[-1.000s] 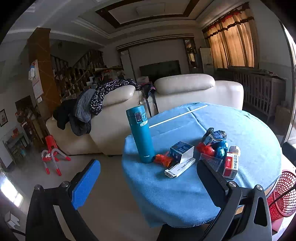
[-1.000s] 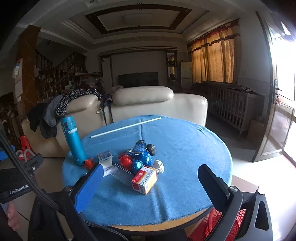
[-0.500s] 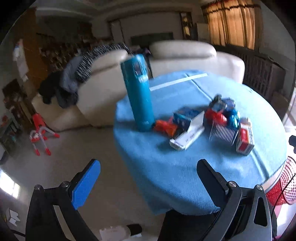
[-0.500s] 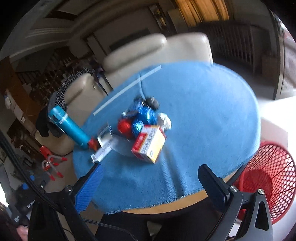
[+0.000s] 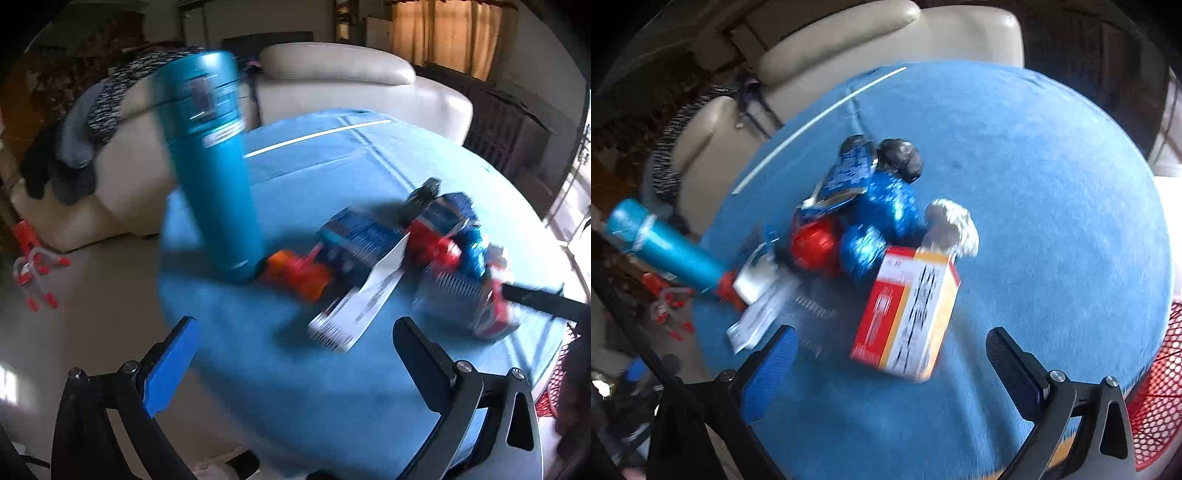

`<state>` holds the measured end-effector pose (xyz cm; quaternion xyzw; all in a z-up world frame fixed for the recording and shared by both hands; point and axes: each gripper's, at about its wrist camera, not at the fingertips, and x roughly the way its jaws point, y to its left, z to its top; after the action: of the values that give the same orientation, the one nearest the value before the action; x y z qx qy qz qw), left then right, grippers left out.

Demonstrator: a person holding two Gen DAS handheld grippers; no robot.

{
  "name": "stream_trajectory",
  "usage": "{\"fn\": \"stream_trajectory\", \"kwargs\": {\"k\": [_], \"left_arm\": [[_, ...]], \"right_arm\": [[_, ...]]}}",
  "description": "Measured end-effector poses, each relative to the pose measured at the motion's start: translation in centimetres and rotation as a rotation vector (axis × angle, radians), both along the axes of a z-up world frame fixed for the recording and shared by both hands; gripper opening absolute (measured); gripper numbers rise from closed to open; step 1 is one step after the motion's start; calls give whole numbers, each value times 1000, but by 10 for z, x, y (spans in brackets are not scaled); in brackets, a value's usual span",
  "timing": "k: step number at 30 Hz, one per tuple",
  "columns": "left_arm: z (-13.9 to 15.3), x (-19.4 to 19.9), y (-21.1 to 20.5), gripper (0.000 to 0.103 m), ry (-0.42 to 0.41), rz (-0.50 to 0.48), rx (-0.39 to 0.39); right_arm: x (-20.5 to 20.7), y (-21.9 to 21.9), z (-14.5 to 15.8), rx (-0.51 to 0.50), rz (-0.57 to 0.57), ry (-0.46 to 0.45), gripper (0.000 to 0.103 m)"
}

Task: Collect trash
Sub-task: 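Reach the right gripper to the red-and-white medicine box and grasp it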

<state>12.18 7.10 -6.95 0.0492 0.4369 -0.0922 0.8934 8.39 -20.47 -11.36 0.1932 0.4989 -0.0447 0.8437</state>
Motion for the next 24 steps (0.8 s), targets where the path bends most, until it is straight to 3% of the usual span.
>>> {"fn": "stream_trajectory", "kwargs": {"k": [3,8,12,16,21,24], "left_arm": [[2,18,-18,103,13,-12,8],[-12,17,-41,103,67,-68,-9],[-17,11,-50,103,102,-85,-25],[-8,10,-59,103,115,-99,-52],[0,10,-76,103,130,-118,-78],[0,20,-87,103,178,-73,-98]], "right_arm": [[11,7,-9,-58,13,27,87],[12,9,-14,-54,65,1,79],[3,-1,-8,-33,107,-21,53],[-9,-30,-13,46,95,-7,54],[-29,-59,-11,36,62,-10,54],[-40,-73,-11,43,42,0,54]]}}
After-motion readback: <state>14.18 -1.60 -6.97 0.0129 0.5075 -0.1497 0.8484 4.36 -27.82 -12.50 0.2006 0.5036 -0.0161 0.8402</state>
